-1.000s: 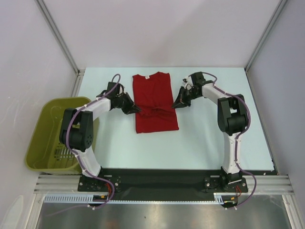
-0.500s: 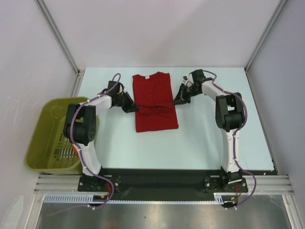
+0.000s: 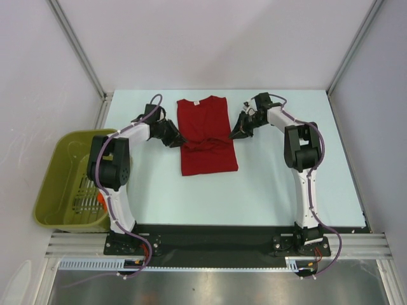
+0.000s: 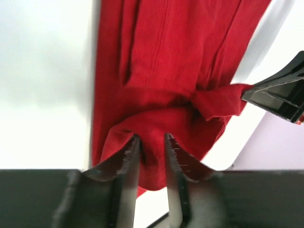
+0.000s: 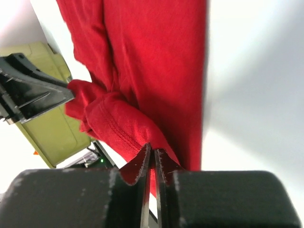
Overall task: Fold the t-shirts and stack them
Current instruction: Fold the tshirt
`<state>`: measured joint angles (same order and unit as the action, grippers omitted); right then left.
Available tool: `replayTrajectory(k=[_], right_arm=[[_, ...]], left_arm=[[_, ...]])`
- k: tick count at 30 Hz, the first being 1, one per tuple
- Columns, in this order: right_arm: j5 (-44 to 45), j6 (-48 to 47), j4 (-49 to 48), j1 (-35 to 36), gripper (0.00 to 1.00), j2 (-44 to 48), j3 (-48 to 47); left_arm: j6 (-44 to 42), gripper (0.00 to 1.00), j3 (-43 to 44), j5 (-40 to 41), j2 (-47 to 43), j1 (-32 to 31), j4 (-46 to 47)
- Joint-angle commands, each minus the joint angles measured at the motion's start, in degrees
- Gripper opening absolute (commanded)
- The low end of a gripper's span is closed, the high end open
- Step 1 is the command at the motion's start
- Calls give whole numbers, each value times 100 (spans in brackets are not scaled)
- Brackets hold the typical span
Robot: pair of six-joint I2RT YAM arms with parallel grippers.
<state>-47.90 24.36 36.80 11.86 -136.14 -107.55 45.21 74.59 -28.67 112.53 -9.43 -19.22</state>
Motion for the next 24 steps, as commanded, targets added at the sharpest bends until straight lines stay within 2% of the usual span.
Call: replayTrajectory(k=[1,2,6,7,8,11,14,15,21,24], right_arm=[[-62,69,3,-148,13,-281,-668],[-27,78,90,-218,20,-386,-862],[166,25,820,-447,32,-871,-2190],[263,-88,890,-474,38,-819,-2313],[385,-185,1100,-500,48,-731,-2463],[597,-535,1426,-588,50,-309,-2324],[782,-739,1410,-553,48,349,-1553],[695,-731,1270,-501,48,586,-828],[571,-739,145,-158,56,2360,1986],[554,-749,-119,-87,60,2688,2754]], left_arm=[[-539,33,521,467,119,99,-230],[-627,36,661,676,164,91,-370],[-1101,42,1364,1141,-11,29,-1030],[-1311,43,1409,1231,-264,3,-1214],[-1400,45,1409,1284,-397,-32,-1276],[-1655,47,1182,1329,-907,-181,-1444],[-1761,46,533,1214,-1477,-374,-1321],[-1744,48,130,1153,-1593,-419,-1190],[-1314,52,-1637,590,-2576,-542,-610],[-1095,56,-2279,547,-2893,-551,-277]])
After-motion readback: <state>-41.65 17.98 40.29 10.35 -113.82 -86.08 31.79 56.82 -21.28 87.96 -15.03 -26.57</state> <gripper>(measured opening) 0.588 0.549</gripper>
